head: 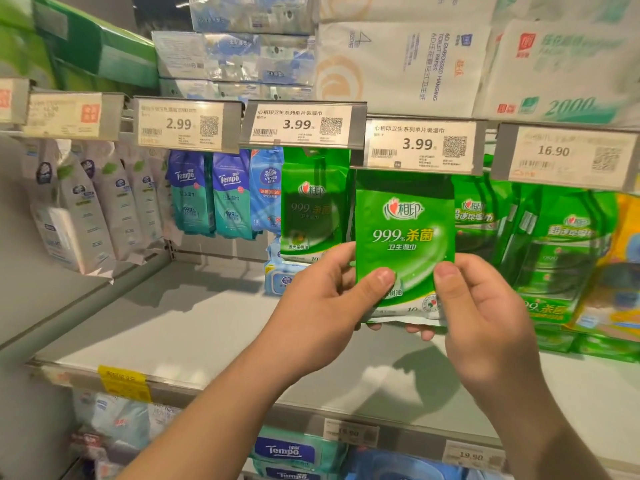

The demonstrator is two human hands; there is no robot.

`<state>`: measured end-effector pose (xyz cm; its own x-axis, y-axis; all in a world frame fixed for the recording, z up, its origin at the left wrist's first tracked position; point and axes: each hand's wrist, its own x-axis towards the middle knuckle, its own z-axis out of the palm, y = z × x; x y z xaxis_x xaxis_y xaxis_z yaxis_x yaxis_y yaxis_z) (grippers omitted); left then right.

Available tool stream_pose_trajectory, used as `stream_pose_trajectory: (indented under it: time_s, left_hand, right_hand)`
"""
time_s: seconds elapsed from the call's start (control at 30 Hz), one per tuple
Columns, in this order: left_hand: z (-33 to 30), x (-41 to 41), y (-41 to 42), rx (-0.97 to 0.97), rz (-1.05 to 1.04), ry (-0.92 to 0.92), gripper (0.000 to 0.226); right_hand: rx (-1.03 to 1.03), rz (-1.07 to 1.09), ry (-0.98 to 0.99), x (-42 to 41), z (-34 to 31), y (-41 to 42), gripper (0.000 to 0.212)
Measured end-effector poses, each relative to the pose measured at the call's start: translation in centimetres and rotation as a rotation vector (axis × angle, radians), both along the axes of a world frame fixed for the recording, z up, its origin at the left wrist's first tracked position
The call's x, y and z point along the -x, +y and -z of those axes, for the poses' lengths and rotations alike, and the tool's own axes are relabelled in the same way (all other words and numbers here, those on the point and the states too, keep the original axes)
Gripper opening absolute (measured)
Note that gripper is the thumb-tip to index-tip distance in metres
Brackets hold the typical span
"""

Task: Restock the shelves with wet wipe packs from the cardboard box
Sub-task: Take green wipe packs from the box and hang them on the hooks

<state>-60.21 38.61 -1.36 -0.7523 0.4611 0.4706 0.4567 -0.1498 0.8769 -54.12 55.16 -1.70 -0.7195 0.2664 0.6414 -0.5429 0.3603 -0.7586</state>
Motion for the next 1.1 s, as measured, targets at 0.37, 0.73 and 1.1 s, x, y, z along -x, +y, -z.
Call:
stream_pose_trajectory:
  time_s: [0.37, 0.73, 1.1]
  left_hand:
    - [0.2, 0.3, 1.5, 0.040, -0.120, -0.092, 0.013]
    - [0.7, 1.5, 3.2, 0.108, -0.325, -0.266, 0.030]
    - [6.2, -2.2, 0.4, 0.140, -0.404, -0.420, 0.036]
  right_hand:
    - [0.097, -0.042, -0.081, 2.8, 1.5, 1.4, 0.027]
    - [0.230, -0.036, -0.170, 5.1, 1.8, 1.4, 0.017]
    - [0.302, -0.032, -0.437, 2.4, 6.7, 1.1, 0.014]
